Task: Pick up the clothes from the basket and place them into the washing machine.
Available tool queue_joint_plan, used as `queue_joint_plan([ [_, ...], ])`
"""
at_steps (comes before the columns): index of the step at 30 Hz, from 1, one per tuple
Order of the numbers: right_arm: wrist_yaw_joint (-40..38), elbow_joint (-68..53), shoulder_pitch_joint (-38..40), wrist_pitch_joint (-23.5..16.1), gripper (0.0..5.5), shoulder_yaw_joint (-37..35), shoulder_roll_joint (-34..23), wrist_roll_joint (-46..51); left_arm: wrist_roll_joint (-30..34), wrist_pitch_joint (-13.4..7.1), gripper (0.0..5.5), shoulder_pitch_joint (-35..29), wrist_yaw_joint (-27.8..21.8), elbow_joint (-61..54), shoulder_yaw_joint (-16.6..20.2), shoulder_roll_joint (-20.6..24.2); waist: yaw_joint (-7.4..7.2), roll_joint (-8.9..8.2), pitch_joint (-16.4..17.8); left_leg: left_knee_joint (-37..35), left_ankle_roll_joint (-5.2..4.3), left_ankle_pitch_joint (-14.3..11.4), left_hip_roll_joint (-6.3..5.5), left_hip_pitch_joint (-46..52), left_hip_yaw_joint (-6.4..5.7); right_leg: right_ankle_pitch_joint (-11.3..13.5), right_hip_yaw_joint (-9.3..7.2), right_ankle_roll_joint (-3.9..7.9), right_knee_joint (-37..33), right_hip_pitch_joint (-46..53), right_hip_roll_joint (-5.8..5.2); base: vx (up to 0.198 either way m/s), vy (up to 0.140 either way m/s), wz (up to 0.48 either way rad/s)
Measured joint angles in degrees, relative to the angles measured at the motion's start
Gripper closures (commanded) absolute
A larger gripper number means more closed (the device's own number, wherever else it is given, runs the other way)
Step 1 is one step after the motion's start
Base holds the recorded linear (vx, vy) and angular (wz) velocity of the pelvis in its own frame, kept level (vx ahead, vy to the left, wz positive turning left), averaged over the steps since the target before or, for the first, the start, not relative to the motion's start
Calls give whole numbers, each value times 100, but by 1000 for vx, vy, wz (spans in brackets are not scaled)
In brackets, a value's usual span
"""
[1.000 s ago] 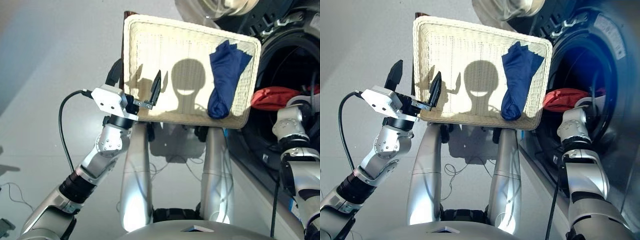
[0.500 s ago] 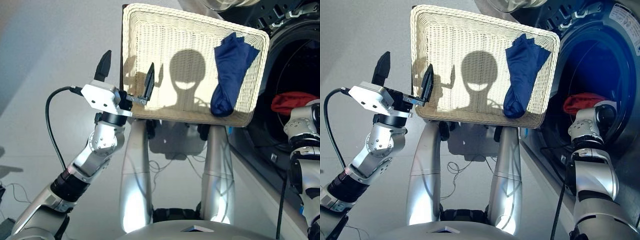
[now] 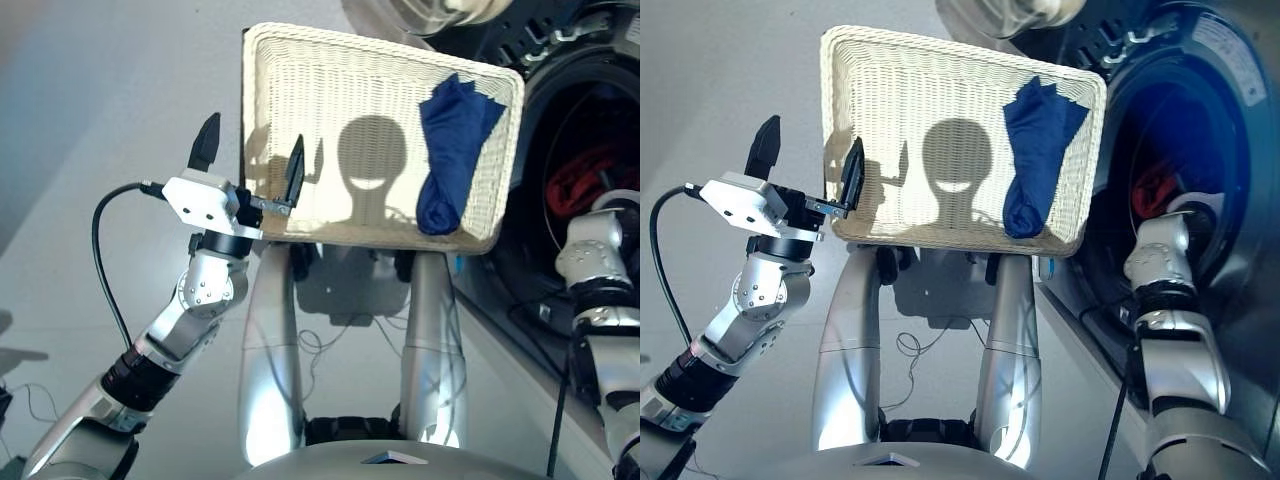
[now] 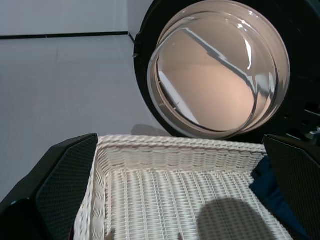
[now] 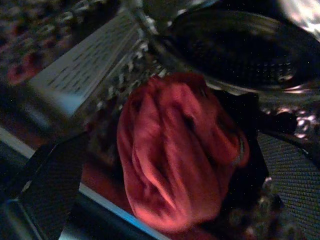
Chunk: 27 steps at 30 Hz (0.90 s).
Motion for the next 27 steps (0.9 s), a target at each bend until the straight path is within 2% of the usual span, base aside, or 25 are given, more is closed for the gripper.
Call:
queue_joint_plan([
  [2,-6,-492,236,-14,0,170,298,-199,55,13,0,29,49,1,32,-16,-106,0,0,-51,-15,-2,19,62,26,0,5,-13,-34,35,16,0,0,0],
  [6,77,-1178,785,21,0,748,601,-730,124,73,0,69,104,-5,64,-118,-114,1,0,-95,-58,-16,88,146,68,7,43,-48,-60,61,94,0,0,0],
  [9,130,-1681,1027,85,0,1065,604,-1447,196,106,0,145,116,-4,112,-179,-126,1,0,-104,-73,-13,93,165,65,11,39,-64,-56,64,106,0,0,0],
  [12,165,-1998,1116,318,0,1220,456,-2244,316,110,0,207,127,-5,156,-171,-129,-1,-1,-106,-75,-12,95,169,61,17,39,-73,-55,66,110,0,0,0],
  [20,559,-2773,1059,928,0,1795,-473,-4086,441,109,0,418,149,-152,276,1,-122,-29,-2,-116,-83,-10,99,192,41,17,15,-78,-67,103,118,0,0,0],
  [25,626,-2780,664,1288,0,2137,-529,-4921,444,106,0,429,134,-232,284,97,-113,-34,-4,-109,-83,-10,97,259,20,18,1,-78,-77,185,113,0,0,0],
  [27,630,-2635,376,1314,0,2375,-518,-5052,439,106,0,424,98,-234,273,98,-97,-34,-4,-111,-84,-10,92,259,7,20,-5,-82,-76,187,113,0,0,0],
])
